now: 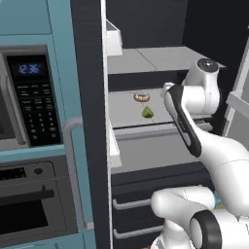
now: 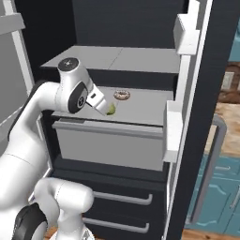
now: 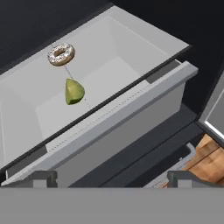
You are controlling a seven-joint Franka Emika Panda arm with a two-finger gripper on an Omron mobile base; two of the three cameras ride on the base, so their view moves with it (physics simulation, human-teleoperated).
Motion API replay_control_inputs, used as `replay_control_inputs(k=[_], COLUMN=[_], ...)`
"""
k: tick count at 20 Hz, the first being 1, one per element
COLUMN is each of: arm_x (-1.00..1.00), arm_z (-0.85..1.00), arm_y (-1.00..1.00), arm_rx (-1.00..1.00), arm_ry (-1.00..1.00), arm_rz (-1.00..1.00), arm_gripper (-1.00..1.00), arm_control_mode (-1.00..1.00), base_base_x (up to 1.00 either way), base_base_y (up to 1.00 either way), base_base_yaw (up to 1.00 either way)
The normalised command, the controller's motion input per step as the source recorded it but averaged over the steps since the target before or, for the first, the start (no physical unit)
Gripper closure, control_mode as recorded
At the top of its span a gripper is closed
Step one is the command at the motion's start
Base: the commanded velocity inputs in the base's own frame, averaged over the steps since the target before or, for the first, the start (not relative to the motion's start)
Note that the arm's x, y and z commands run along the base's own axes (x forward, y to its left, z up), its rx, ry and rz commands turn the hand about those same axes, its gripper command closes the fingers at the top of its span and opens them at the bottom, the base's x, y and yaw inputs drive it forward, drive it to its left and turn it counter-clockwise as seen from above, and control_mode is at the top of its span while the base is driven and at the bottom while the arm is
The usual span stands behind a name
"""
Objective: Take the lemon wedge from the fridge and place it on the plate with fish on the dining counter.
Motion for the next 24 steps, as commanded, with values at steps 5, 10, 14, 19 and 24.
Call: replay_control_inputs(k=[5,10,14,19,24], arm_x=[0.00,0.00,0.00,0.22,0.40], arm_z=[0.00,0.00,0.00,-0.11,-0.39], arm_y=[0.00,0.00,0.00,-0.11,0.06], arm_rx=[0.00,0.00,0.00,0.00,-0.04], arm_ry=[0.00,0.00,0.00,0.05,0.16], arm_rz=[0.00,0.00,0.00,0.11,0.27], arm_gripper=[-1.00,-1.00,-1.00,-1.00,-1.00], arm_control_mode=[1.00,1.00,1.00,-1.00,-1.00], base_base_x=[0.48,0.73,0.53,0.10,0.00], base_base_y=[-0.02,-0.06,-0.03,-0.05,0.00], base_base_yaw=[0.15,0.02,0.03,0.03,0.00])
